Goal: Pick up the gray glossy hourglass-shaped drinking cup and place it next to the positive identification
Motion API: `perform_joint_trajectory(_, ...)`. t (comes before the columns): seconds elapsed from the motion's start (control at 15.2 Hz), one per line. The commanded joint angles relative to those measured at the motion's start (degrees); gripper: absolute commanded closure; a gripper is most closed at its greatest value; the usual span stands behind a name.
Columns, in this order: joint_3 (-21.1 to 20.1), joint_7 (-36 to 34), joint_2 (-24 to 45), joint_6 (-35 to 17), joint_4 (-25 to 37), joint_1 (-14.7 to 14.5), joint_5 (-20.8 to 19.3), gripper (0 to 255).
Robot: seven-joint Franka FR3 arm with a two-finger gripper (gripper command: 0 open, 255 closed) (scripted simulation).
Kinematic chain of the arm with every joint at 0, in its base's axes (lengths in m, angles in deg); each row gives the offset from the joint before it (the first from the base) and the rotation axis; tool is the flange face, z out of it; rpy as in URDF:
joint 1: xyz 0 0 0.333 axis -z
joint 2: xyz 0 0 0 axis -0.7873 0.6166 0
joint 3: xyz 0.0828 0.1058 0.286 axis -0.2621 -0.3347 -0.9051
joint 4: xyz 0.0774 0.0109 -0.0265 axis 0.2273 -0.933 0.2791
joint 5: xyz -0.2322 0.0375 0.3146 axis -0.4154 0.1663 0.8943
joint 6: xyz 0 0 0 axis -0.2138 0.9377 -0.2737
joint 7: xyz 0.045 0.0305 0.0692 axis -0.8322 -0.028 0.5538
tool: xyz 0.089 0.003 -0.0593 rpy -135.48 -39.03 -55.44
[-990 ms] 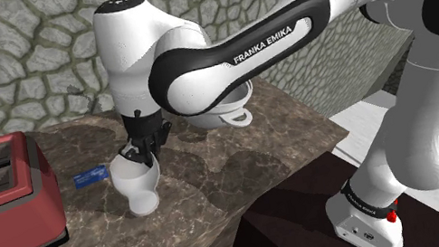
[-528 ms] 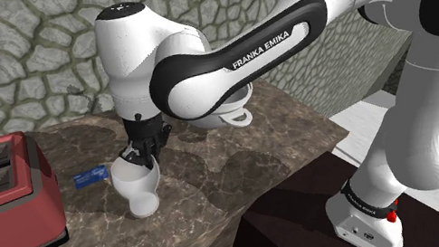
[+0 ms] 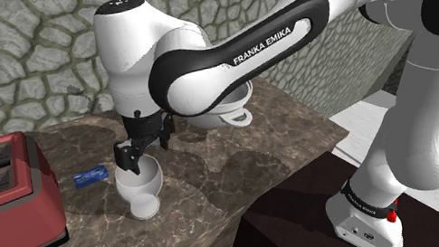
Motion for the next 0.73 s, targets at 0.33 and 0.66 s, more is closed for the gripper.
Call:
perform_joint_trajectory(0.33, -0.6, 1.02, -2.12, 5.62, 3.85, 0.13, 1.58, 0)
perform_joint_trajectory(0.66, -0.6, 1.01, -2.11, 5.63, 3.86, 0.13, 1.58, 0)
